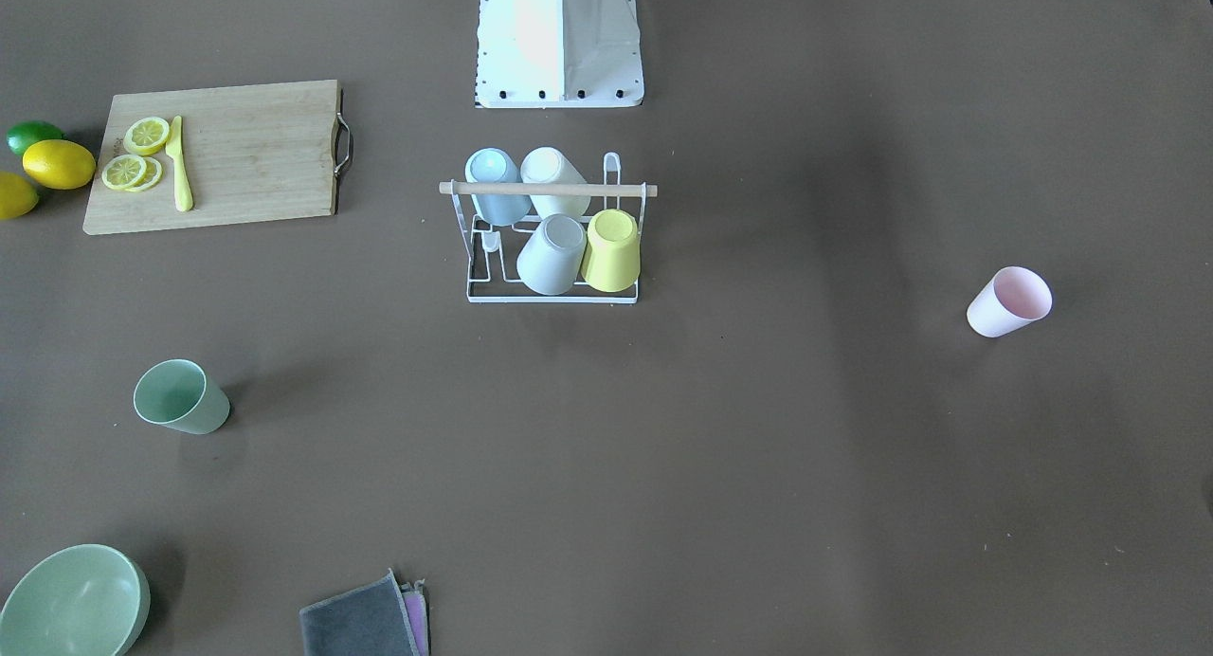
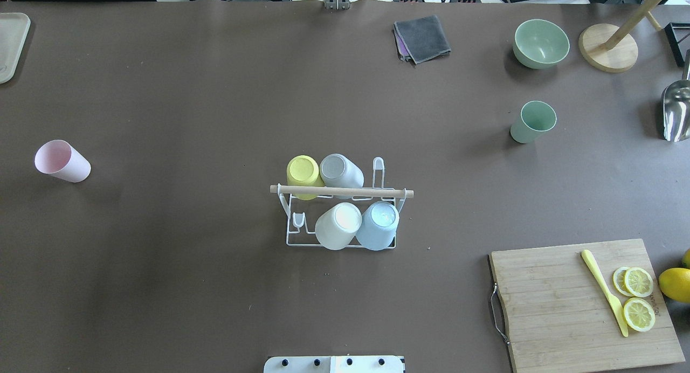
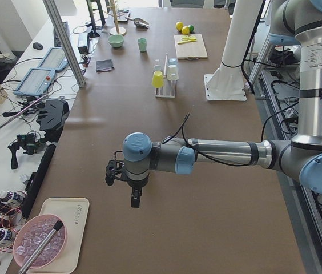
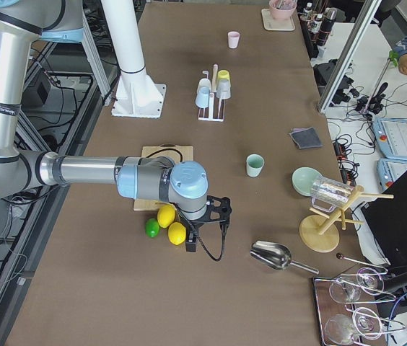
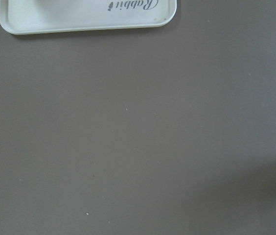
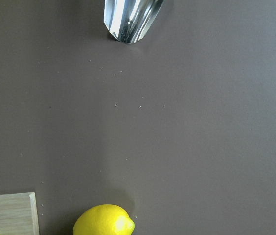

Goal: Place cup on cup holder

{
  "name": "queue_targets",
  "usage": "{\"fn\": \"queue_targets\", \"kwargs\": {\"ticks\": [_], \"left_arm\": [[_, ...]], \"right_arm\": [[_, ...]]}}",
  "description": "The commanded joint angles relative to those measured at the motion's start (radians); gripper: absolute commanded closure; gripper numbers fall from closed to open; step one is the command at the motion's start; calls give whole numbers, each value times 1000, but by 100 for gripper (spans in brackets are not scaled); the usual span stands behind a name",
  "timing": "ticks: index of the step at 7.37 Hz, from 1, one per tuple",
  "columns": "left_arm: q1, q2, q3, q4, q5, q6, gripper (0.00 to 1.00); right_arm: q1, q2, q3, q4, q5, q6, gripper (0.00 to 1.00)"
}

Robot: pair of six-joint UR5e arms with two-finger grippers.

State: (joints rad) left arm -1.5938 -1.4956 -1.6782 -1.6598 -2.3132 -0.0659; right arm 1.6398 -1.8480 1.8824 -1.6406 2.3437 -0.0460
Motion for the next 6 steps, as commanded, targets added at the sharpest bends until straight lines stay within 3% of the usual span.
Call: {"fn": "queue_targets", "kwargs": {"ticks": [1,6], "left_arm": [[0,0,0,0,0,0,2],[0,0,2,0,0,0,2]], "right_arm": [[0,1,0,1,-9,-2,0],[0,9,-20,-4,-14,0,0]]}}
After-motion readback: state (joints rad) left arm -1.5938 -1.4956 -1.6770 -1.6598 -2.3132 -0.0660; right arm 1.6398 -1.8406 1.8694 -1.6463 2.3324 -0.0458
